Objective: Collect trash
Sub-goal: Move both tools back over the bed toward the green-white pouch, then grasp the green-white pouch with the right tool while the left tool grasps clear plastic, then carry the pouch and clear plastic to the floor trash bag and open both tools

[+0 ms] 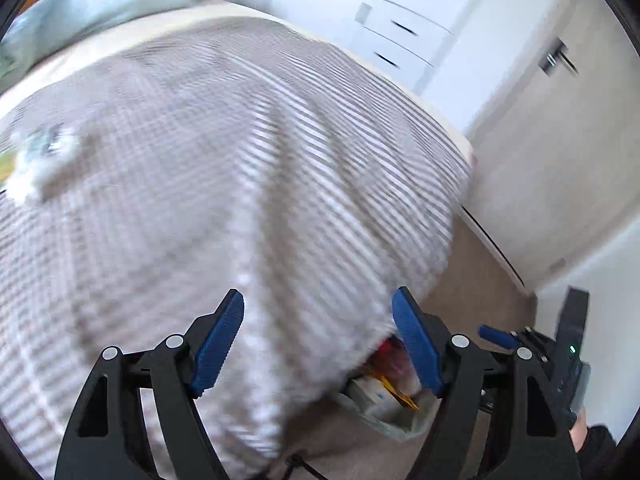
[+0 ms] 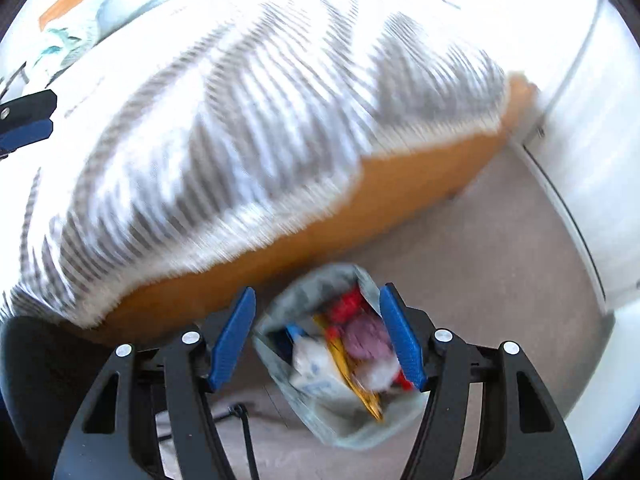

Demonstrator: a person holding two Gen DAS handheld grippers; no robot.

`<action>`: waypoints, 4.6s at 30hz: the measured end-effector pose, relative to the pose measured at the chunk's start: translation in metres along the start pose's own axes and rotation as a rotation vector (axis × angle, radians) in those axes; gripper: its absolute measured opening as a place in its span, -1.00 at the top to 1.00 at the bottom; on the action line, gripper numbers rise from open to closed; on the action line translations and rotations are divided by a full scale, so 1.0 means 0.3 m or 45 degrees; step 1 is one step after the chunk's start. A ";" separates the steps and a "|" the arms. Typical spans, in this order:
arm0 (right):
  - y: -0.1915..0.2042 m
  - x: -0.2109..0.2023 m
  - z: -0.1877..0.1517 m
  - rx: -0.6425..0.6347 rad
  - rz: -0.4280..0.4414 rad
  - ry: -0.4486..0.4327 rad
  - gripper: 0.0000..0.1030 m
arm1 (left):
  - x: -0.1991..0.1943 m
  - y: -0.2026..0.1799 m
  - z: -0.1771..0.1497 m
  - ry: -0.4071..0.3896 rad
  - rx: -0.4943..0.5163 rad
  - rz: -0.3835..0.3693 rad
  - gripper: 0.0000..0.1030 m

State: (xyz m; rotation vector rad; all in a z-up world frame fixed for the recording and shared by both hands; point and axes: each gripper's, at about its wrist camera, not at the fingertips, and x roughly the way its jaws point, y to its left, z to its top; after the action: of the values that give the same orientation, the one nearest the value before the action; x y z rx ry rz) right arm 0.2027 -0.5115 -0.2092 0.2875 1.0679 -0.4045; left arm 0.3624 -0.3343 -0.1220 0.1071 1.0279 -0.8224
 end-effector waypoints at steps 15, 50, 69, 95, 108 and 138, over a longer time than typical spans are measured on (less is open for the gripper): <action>0.484 -0.005 0.215 -0.405 0.128 -0.120 -0.21 | -0.088 1.137 0.242 -0.051 -0.893 0.076 -0.40; 1.657 0.466 0.739 -1.487 0.048 -0.678 -0.12 | -0.491 1.292 -0.175 -0.517 -0.991 0.488 1.00; 1.330 0.080 0.421 -1.215 0.620 -0.397 0.98 | -0.511 1.210 -0.169 -0.472 -0.893 0.581 1.00; -0.152 0.151 -0.505 -0.453 0.186 0.082 0.98 | -0.190 -0.075 -0.259 -0.062 -0.265 0.101 1.00; -0.186 0.575 -0.613 -0.421 0.131 0.274 0.98 | 0.028 -0.324 -0.293 0.162 -0.005 0.150 1.00; -0.524 0.258 -0.670 0.168 0.111 0.062 0.28 | 0.730 -0.698 -0.413 0.746 0.279 0.067 0.96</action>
State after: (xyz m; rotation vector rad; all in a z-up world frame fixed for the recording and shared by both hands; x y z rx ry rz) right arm 0.0058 -0.5814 -0.3750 0.4616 1.0738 -0.3923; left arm 0.1926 -0.5485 -0.3024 0.5862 1.4713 -0.8742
